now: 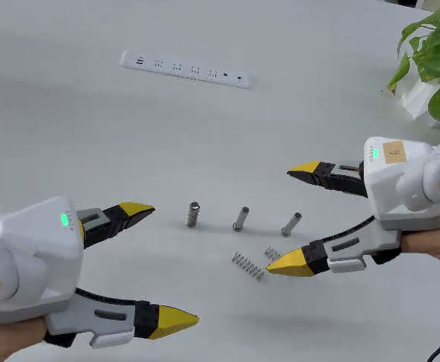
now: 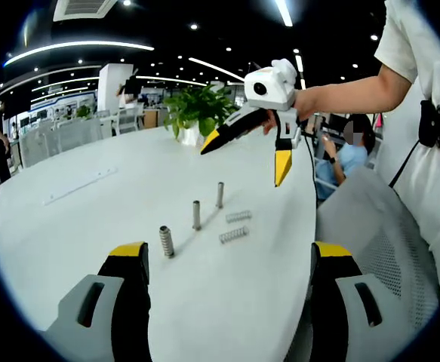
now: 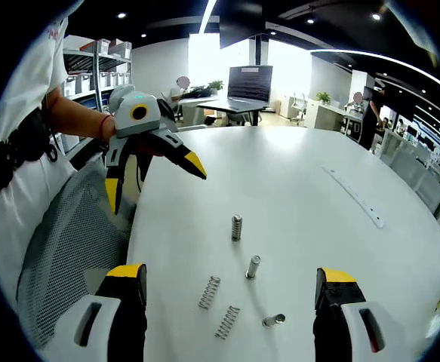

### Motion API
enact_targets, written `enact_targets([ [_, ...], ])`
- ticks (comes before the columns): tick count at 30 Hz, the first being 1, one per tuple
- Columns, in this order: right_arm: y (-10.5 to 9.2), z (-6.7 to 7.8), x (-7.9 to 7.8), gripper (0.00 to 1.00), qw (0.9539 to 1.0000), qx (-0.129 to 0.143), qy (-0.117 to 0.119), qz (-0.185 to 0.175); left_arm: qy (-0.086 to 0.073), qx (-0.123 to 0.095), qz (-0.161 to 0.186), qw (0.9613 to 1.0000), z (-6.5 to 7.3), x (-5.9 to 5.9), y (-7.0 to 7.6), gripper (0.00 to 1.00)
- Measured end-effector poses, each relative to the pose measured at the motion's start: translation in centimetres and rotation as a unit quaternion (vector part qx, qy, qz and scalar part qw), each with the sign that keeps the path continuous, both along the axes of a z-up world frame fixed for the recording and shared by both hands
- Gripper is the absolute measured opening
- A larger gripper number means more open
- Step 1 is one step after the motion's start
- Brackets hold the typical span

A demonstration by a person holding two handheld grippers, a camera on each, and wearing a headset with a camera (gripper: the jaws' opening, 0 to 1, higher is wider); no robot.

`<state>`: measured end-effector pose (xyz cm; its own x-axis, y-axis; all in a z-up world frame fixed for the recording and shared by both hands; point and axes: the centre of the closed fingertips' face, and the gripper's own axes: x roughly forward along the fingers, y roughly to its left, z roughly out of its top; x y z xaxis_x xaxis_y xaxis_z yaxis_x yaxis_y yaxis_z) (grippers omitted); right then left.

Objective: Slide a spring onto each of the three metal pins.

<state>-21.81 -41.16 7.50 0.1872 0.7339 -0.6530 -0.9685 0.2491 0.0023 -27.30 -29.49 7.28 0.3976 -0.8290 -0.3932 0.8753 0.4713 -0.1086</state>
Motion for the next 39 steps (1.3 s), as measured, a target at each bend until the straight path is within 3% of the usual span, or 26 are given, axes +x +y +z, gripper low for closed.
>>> enact_targets([
  [12, -4.3, -0.9, -2.1, 0.99, 0.9973, 0.035, 0.006, -0.064, -0.002, 0.031, -0.036, 0.9989, -0.3, 0.1, -1.6, 0.84],
  [15, -5.1, -0.9, -2.5, 0.99, 0.9960, 0.044, 0.005, -0.077, -0.008, 0.056, -0.055, 0.9969, -0.8, 0.1, -2.0, 0.82],
  [19, -6.2, -1.2, -3.1, 0.99, 0.9949, 0.049, 0.003, -0.088, -0.010, 0.067, -0.071, 0.9952, -0.9, 0.3, -2.8, 0.78],
  [22, -7.1, -1.5, -3.5, 0.98, 0.9941, 0.047, 0.003, -0.098, -0.013, 0.087, -0.089, 0.9922, -1.5, 0.5, -3.5, 0.74],
  [26, -7.8, -1.6, -3.7, 0.97, 0.9921, 0.055, 0.002, -0.113, -0.021, 0.126, -0.113, 0.9854, -2.6, 0.8, -4.6, 0.66],
  [28, -8.0, -1.7, -3.9, 0.96, 0.9912, 0.058, 0.003, -0.119, -0.028, 0.155, -0.126, 0.9795, -3.4, 1.1, -5.2, 0.58],
  [31, -8.5, -1.9, -4.2, 0.96, 0.9900, 0.062, 0.004, -0.126, -0.026, 0.157, -0.142, 0.9769, -4.1, 1.2, -6.8, 0.52],
  [32, -8.7, -2.1, -4.3, 0.96, 0.9897, 0.062, 0.006, -0.129, -0.029, 0.184, -0.149, 0.9712, -4.8, 1.4, -6.9, 0.52],
  [37, -9.6, -2.5, -4.8, 0.95, 0.9882, 0.065, 0.010, -0.138, -0.056, 0.245, -0.188, 0.9494, -6.4, 1.7, -8.3, 0.44],
  [39, -9.9, -2.7, -4.9, 0.95, 0.9876, 0.065, 0.012, -0.142, -0.048, 0.263, -0.192, 0.9443, -7.2, 1.7, -8.6, 0.43],
])
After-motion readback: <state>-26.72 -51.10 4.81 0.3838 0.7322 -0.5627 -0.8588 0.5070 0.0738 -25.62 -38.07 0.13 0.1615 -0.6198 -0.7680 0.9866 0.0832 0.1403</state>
